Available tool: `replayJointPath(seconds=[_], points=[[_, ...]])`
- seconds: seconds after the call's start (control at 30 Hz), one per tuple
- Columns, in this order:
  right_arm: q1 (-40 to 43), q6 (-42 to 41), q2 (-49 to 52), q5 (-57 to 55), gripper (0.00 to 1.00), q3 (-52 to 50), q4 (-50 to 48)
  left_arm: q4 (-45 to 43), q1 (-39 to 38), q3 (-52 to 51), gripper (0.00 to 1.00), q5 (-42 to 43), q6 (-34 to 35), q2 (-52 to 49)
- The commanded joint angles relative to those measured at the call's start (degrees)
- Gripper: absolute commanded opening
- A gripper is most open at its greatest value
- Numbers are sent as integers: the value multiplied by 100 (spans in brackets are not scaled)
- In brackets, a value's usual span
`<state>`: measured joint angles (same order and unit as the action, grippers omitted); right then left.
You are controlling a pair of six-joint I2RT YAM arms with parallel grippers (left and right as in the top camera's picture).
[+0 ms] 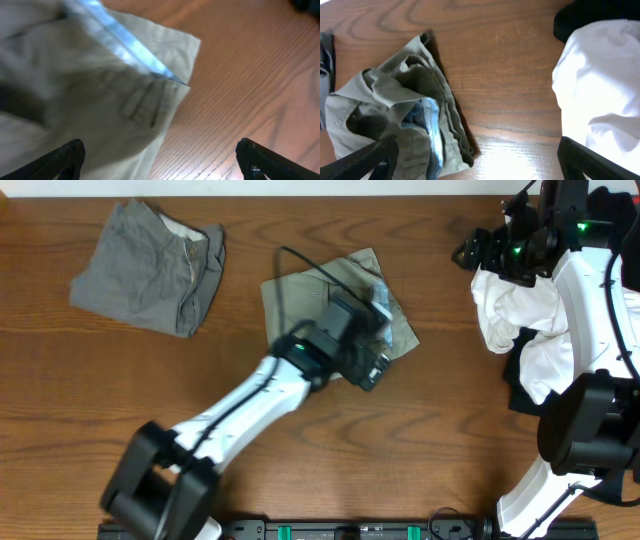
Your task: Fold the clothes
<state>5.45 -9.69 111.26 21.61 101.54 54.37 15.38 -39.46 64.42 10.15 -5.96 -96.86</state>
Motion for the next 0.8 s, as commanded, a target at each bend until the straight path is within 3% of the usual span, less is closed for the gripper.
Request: replayJointPath(seconds=[0.0, 0.23, 0.77], points=[[33, 166, 39, 22, 99, 33, 81, -101, -229, -4, 98, -793, -201, -459], [26, 238, 39, -39, 99, 26, 184, -557, -326, -4, 98, -1585, -243, -994], [26, 249, 39, -39, 99, -7, 129, -623, -407, -7, 99, -1578, -1307, -1609]])
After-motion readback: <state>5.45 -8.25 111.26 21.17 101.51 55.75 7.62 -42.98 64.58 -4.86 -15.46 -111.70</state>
